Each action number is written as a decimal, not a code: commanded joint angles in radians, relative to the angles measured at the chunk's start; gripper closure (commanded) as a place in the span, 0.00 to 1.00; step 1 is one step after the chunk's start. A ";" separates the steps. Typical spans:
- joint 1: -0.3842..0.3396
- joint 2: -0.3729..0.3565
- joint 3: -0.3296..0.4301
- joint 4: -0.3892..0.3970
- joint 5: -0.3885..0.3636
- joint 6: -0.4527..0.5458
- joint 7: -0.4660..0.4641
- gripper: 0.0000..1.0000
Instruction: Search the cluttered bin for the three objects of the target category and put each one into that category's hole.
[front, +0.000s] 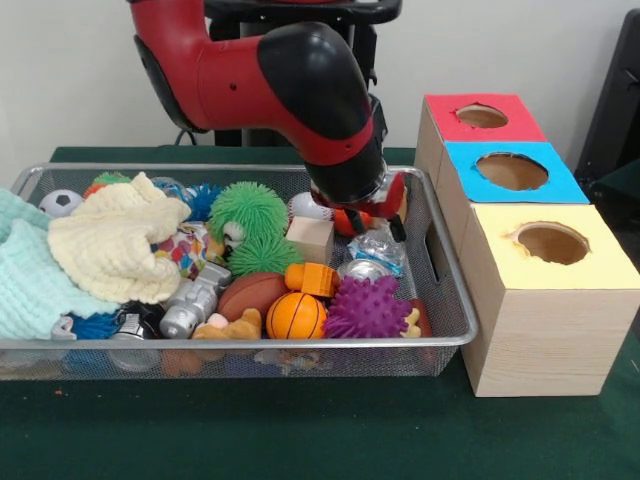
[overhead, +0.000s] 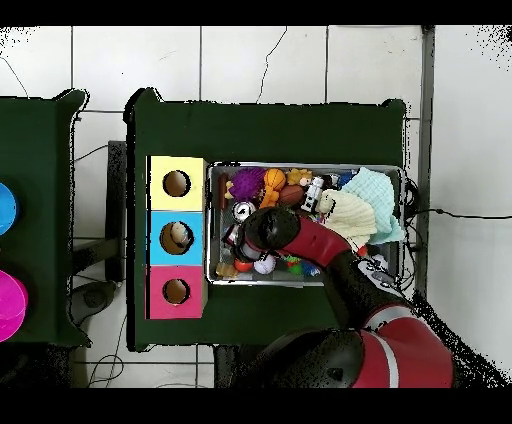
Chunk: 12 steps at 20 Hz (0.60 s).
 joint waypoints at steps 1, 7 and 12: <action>-0.009 0.069 0.086 0.026 -0.052 -0.032 -0.047 0.00; 0.000 0.104 0.065 -0.013 -0.120 -0.187 -0.026 0.00; 0.039 0.117 0.004 -0.076 -0.196 -0.307 0.022 0.00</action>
